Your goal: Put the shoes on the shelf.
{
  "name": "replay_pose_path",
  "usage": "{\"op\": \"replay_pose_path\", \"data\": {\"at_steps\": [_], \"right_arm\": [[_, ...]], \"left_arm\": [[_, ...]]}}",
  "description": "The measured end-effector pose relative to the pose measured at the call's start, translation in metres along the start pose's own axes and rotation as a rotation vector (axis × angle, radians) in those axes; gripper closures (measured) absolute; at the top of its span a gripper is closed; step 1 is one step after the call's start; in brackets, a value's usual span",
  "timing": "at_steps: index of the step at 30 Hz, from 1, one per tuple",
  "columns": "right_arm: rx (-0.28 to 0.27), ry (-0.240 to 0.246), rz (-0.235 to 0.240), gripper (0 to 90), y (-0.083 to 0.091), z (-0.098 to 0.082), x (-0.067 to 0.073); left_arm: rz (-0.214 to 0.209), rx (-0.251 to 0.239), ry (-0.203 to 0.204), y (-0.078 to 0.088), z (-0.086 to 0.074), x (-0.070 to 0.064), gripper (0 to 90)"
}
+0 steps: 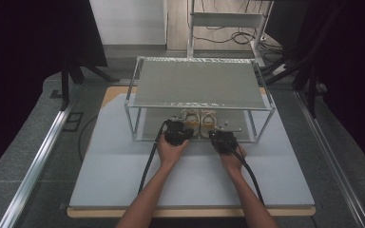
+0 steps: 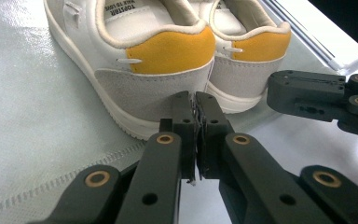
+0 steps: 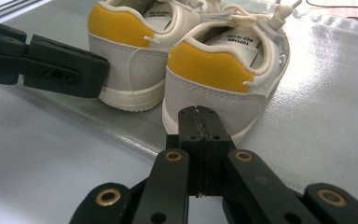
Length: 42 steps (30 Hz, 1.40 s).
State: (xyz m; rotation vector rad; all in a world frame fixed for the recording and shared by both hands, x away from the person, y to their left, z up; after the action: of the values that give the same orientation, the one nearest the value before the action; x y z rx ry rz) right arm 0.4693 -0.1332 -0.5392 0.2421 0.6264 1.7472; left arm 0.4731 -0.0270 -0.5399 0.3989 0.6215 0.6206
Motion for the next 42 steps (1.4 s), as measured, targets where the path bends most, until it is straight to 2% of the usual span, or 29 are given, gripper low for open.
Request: {"op": "replay_pose_path", "data": {"at_steps": [8, 13, 16, 19, 21, 24, 31, 38, 42], "right_arm": [[0.002, 0.005, 0.001, 86.6, 0.002, 0.000, 0.000], [-0.020, -0.006, 0.023, 84.8, 0.010, 0.003, -0.002], [-0.028, -0.029, 0.043, 83.9, 0.017, 0.005, -0.005], [-0.035, -0.060, 0.067, 80.7, 0.024, 0.005, -0.007], [-0.037, -0.066, 0.077, 78.9, 0.028, 0.005, -0.008], [-0.038, -0.080, 0.099, 75.3, 0.035, 0.002, -0.008], [-0.034, -0.072, 0.124, 69.5, 0.053, -0.009, -0.011], [-0.023, -0.052, 0.139, 66.8, 0.078, -0.032, -0.019], [-0.001, -0.022, 0.120, 64.6, 0.092, -0.049, -0.031]], "left_arm": [[0.001, 0.009, -0.007, 0.002, -0.005, -0.001, 84.6], [-0.008, 0.008, -0.030, 0.011, -0.008, -0.002, 84.6], [-0.021, 0.001, -0.037, 0.019, -0.009, -0.003, 84.4], [-0.033, -0.004, -0.059, 0.029, -0.010, -0.006, 83.0], [-0.027, -0.018, -0.039, 0.036, -0.012, -0.010, 81.2], [-0.030, -0.016, -0.072, 0.047, -0.015, -0.014, 76.4], [-0.037, -0.007, -0.122, 0.074, -0.029, -0.024, 66.6], [-0.023, -0.019, -0.110, 0.108, -0.050, -0.023, 61.7], [-0.015, -0.021, -0.100, 0.127, -0.062, -0.020, 60.2]]}}
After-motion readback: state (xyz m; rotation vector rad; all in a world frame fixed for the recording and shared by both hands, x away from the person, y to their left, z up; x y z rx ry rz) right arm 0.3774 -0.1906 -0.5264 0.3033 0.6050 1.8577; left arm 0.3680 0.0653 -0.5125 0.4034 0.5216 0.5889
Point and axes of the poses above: each handheld gripper's, and its own axes: y roughly backward along the jaws, z roughly out of its top, x roughly to its left, the point moved 10 cm from there along -y, roughly forward along the jaws, and after that the axes turned 14 degrees about -z, right-handed, at the moved point
